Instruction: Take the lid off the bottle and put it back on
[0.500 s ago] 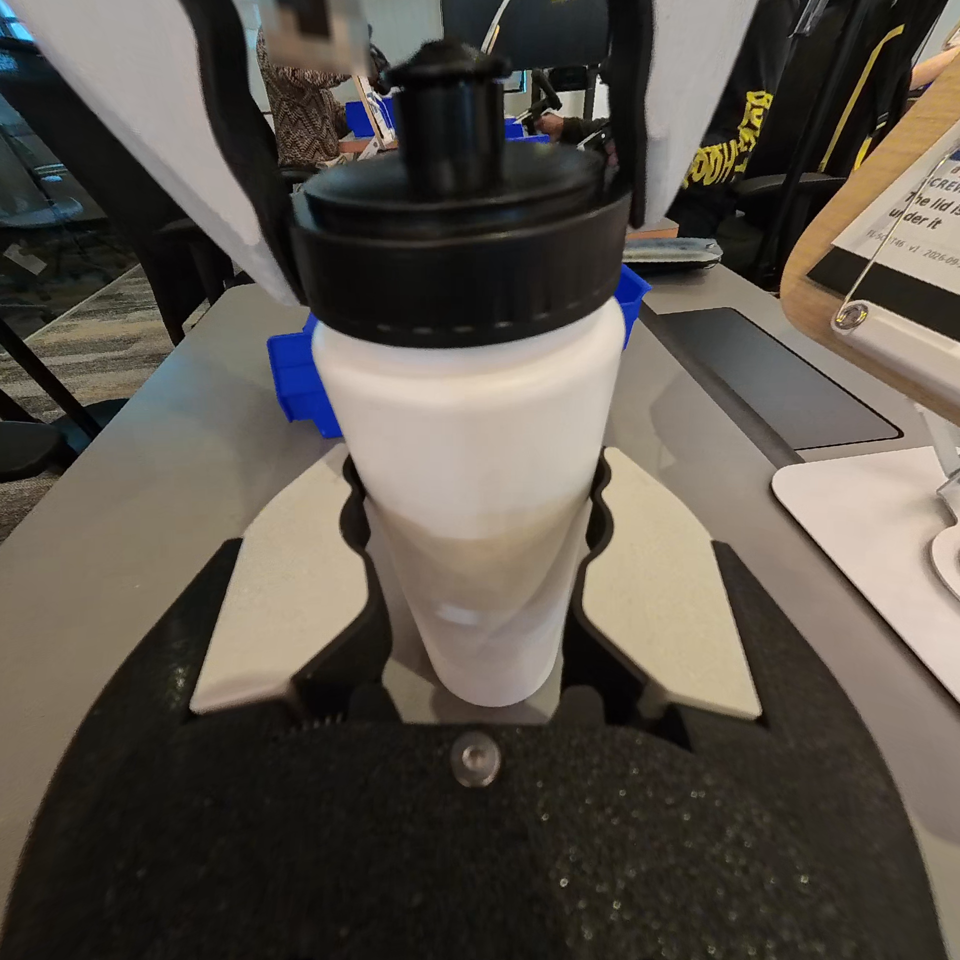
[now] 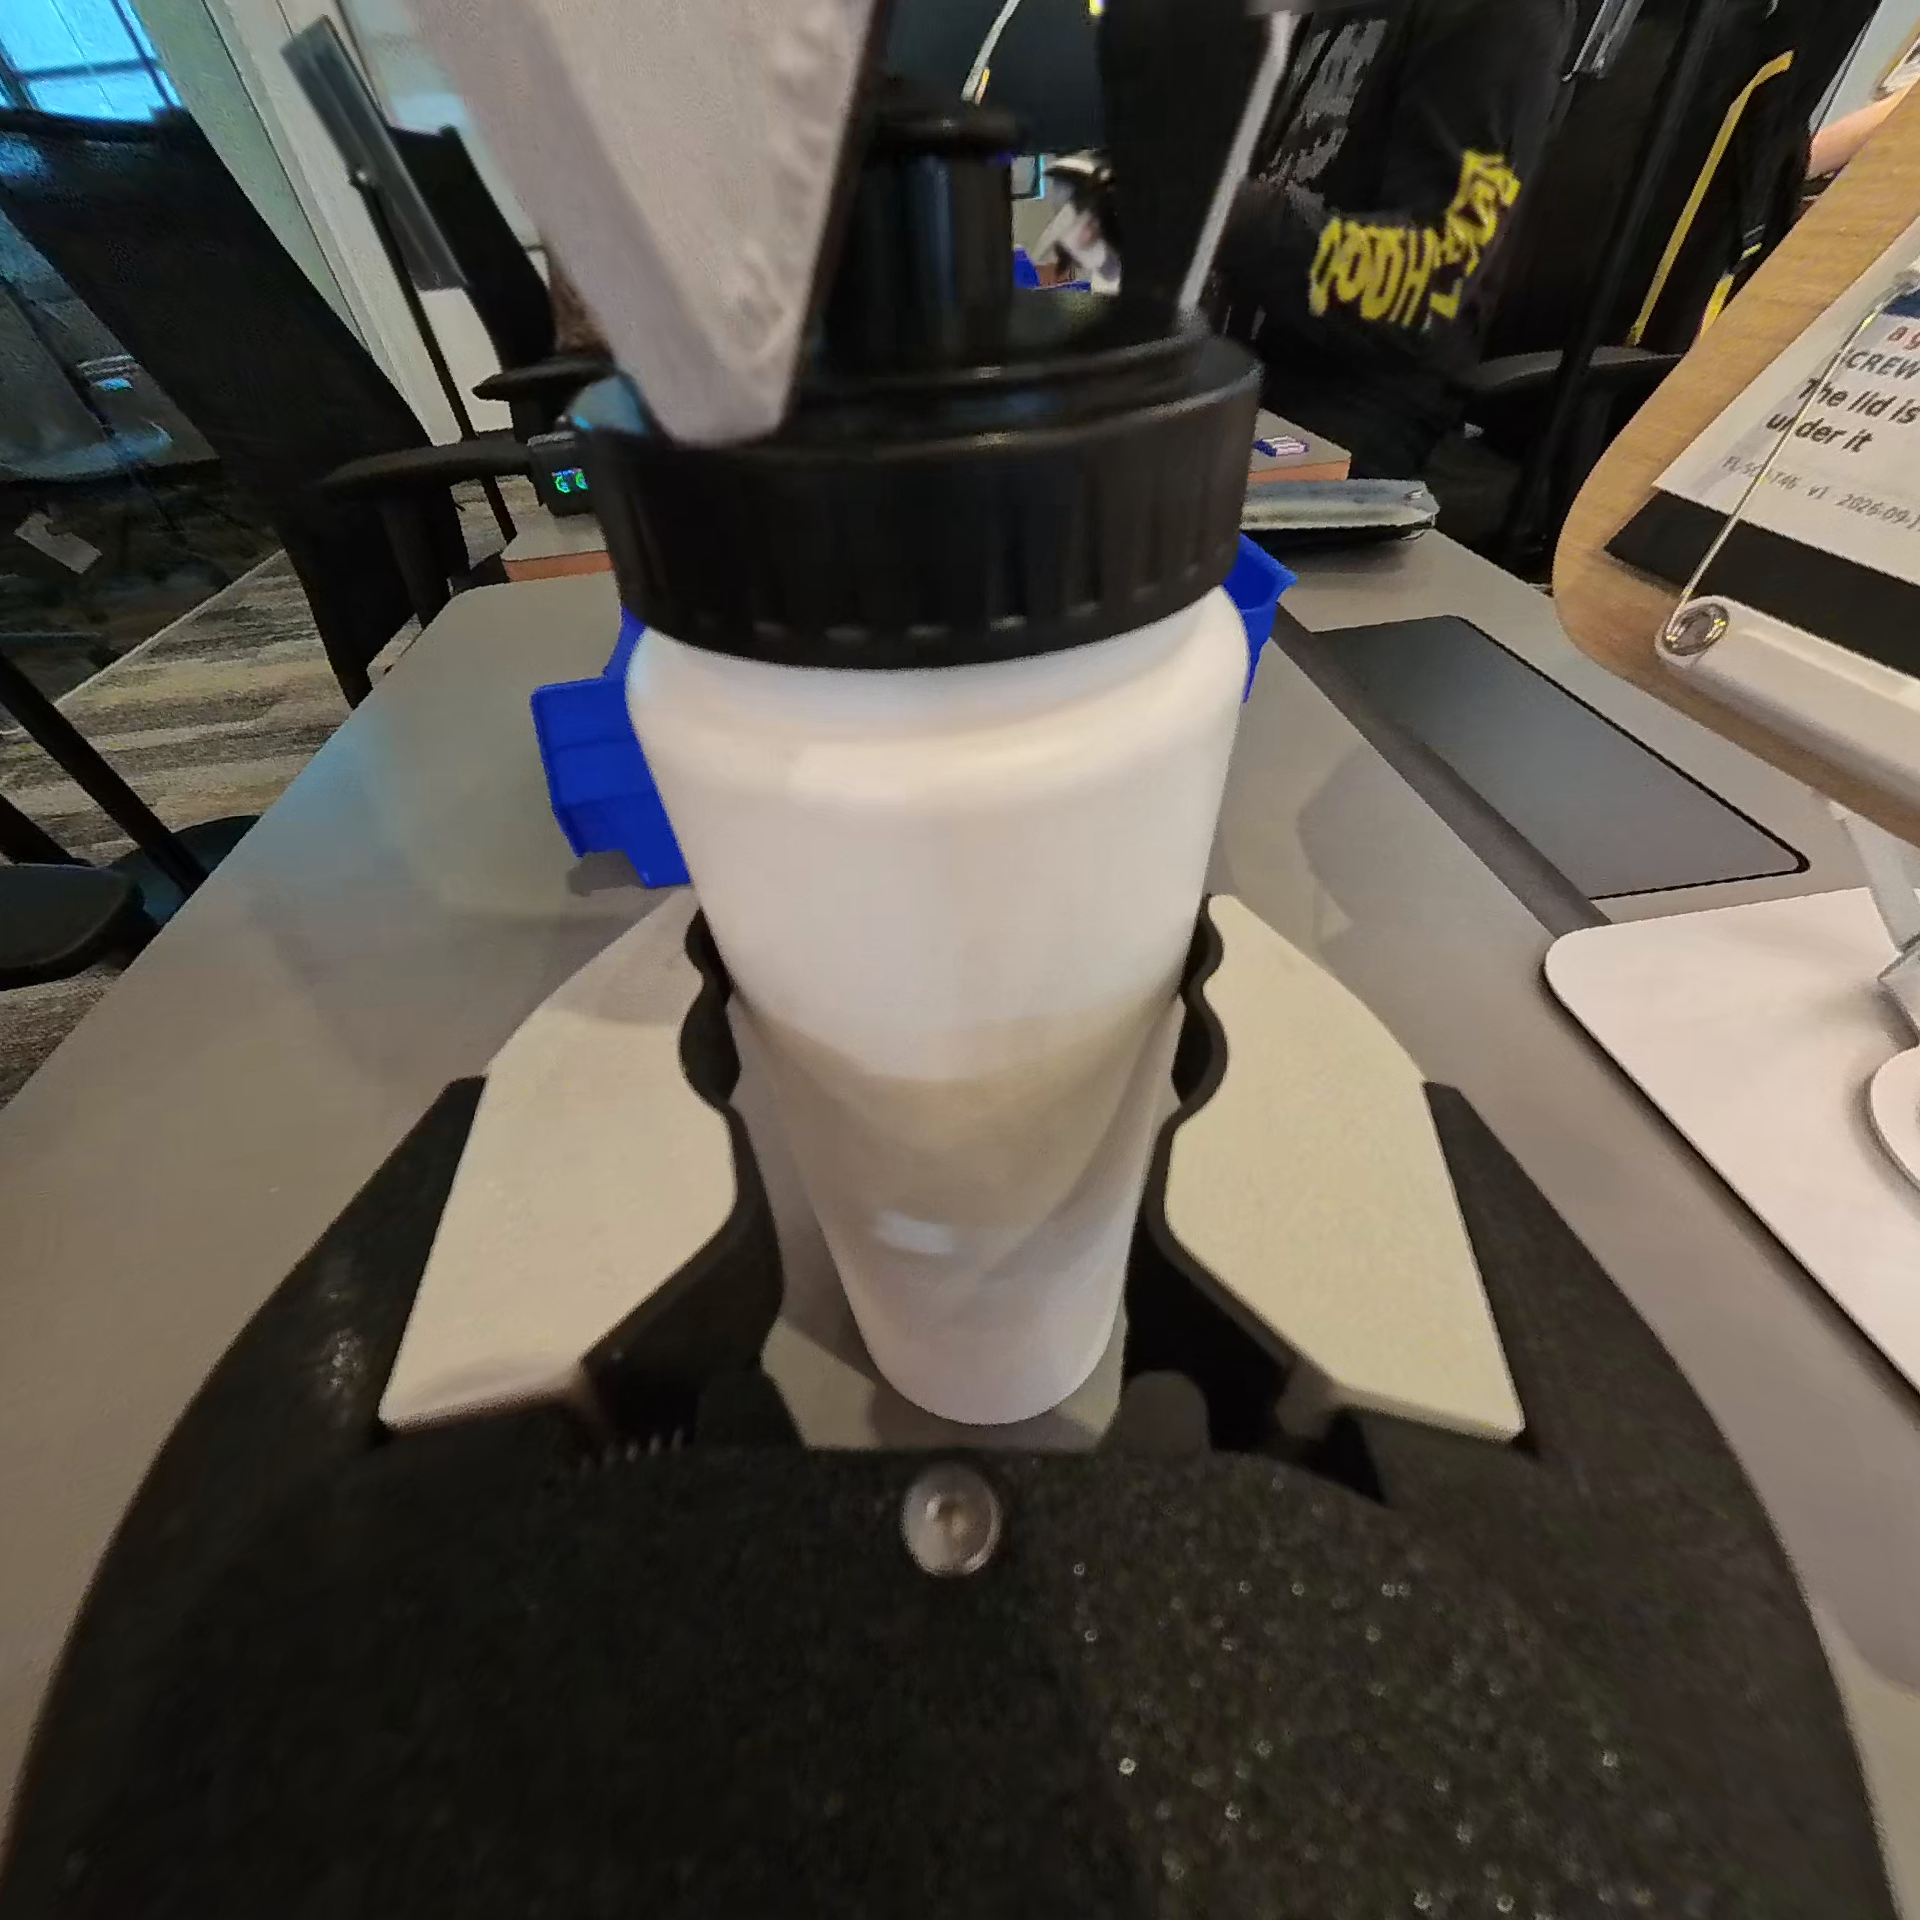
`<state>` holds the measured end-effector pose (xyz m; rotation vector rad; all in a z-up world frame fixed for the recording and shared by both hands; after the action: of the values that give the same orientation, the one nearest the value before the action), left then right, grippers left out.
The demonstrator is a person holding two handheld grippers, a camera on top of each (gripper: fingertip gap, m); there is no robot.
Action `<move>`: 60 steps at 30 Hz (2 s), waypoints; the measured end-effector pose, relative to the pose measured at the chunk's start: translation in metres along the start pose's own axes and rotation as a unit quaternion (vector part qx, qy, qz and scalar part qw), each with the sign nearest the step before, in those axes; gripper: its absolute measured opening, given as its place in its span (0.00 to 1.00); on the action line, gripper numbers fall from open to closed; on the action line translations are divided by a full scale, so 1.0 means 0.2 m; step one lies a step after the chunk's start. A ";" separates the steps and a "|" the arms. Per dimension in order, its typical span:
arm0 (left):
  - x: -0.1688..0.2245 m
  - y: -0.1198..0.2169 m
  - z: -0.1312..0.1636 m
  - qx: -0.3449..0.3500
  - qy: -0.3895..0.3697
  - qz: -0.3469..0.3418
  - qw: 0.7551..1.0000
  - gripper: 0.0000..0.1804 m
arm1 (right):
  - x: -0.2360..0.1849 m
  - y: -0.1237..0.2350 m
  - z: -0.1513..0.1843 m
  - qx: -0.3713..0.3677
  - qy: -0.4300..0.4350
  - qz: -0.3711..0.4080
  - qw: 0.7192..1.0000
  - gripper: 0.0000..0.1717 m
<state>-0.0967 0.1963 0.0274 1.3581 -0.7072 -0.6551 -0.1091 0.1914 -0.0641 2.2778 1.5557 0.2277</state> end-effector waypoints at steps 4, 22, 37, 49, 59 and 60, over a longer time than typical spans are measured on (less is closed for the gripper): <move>-0.03 -0.01 0.01 -0.011 0.010 -0.023 1.000 0.35 | 0.00 0.00 0.00 -0.001 0.002 -0.002 1.000 0.49; 0.02 -0.06 0.03 -0.085 -0.269 -0.100 0.954 0.38 | -0.01 0.01 0.01 0.002 0.002 -0.013 1.000 0.49; 0.07 0.03 0.07 -0.048 -0.388 -0.157 0.907 0.52 | -0.01 0.00 0.01 -0.003 -0.003 -0.014 1.000 0.49; -0.02 -0.06 0.03 -0.035 -0.039 -0.034 0.998 0.44 | -0.01 0.01 0.01 -0.006 -0.005 -0.015 1.000 0.49; 0.02 -0.07 0.05 -0.109 -0.239 -0.088 0.961 0.39 | -0.01 0.01 0.02 -0.002 -0.001 -0.021 1.000 0.49; 0.02 -0.08 0.05 -0.121 -0.278 -0.099 0.948 0.39 | -0.02 0.01 0.02 -0.003 -0.001 -0.021 1.000 0.49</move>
<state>-0.1024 0.1864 0.0133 1.0239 -0.9061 -1.2745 -0.1078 0.1875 -0.0662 2.2376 1.5986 0.2171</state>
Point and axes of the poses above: each gripper's, where its closed fingertips meet, y back along the fingers, z out of its underside, x = y × z across the jaws, the point moved 2 cm from there along y, back along the fingers, and after that the axes turned 12 degrees about -x, right-handed, at the moved point
